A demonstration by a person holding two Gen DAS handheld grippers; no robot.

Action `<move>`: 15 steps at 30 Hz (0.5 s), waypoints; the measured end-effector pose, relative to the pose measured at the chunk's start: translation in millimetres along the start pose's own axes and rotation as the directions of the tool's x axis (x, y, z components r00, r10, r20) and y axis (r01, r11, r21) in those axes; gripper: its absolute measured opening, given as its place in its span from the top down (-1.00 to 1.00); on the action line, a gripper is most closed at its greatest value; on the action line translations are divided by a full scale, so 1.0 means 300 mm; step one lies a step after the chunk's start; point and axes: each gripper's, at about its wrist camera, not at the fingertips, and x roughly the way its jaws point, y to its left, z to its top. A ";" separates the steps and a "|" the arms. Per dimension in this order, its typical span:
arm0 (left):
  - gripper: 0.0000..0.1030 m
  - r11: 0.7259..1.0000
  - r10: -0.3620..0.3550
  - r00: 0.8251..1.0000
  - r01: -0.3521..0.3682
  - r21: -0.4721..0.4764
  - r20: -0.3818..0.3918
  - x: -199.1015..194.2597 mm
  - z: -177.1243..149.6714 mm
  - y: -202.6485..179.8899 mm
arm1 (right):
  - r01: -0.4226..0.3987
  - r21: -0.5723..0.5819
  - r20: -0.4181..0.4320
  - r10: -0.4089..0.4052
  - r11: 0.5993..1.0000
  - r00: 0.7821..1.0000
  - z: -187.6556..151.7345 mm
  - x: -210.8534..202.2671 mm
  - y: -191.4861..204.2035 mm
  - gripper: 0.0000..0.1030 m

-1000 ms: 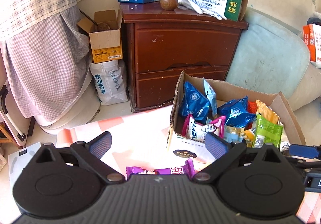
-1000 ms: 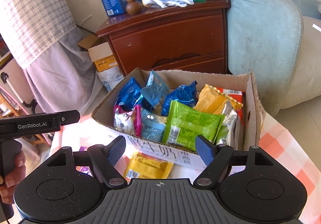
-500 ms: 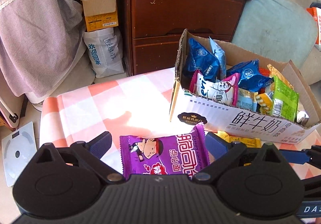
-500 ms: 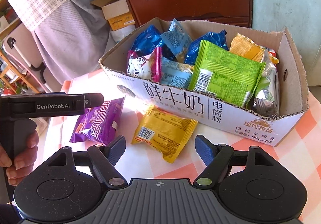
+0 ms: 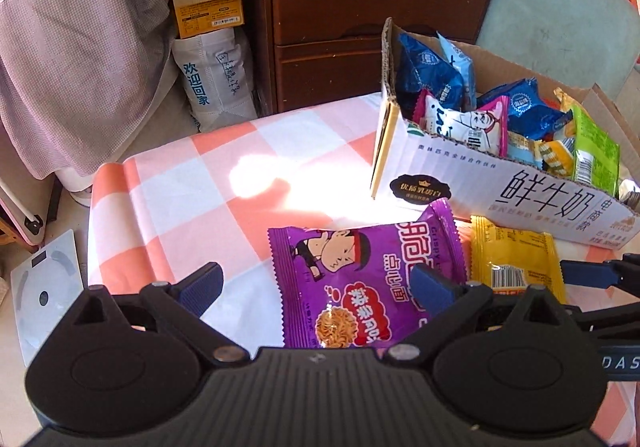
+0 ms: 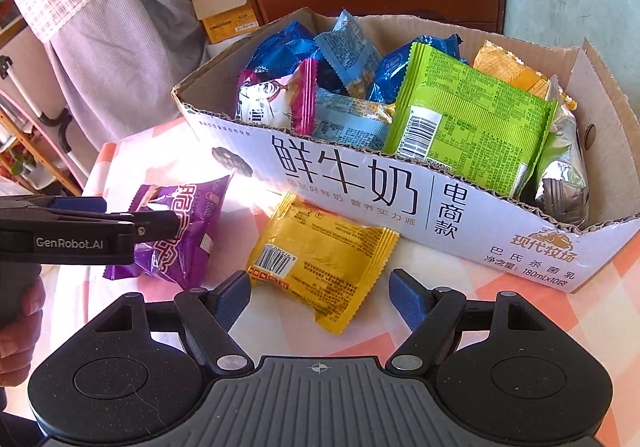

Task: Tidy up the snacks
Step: 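Move both tools back over the purple and yellow packets on the table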

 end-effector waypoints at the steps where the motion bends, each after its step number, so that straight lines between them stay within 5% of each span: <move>1: -0.96 1.000 0.008 1.000 -0.008 0.000 -0.001 -0.002 -0.002 0.007 | -0.002 -0.016 0.014 0.002 1.000 1.000 -0.004 0.001 0.009 -0.54; 8: -0.97 0.998 0.058 0.998 -0.058 -0.007 -0.020 -0.007 -0.011 0.075 | -0.107 -0.142 -0.016 0.106 0.984 0.994 -0.032 0.007 0.090 -0.55; 15: -0.91 0.981 0.186 0.982 -0.184 0.055 -0.032 -0.004 -0.031 0.134 | -0.189 -0.353 -0.067 0.177 0.916 0.982 -0.046 -0.052 0.188 -0.52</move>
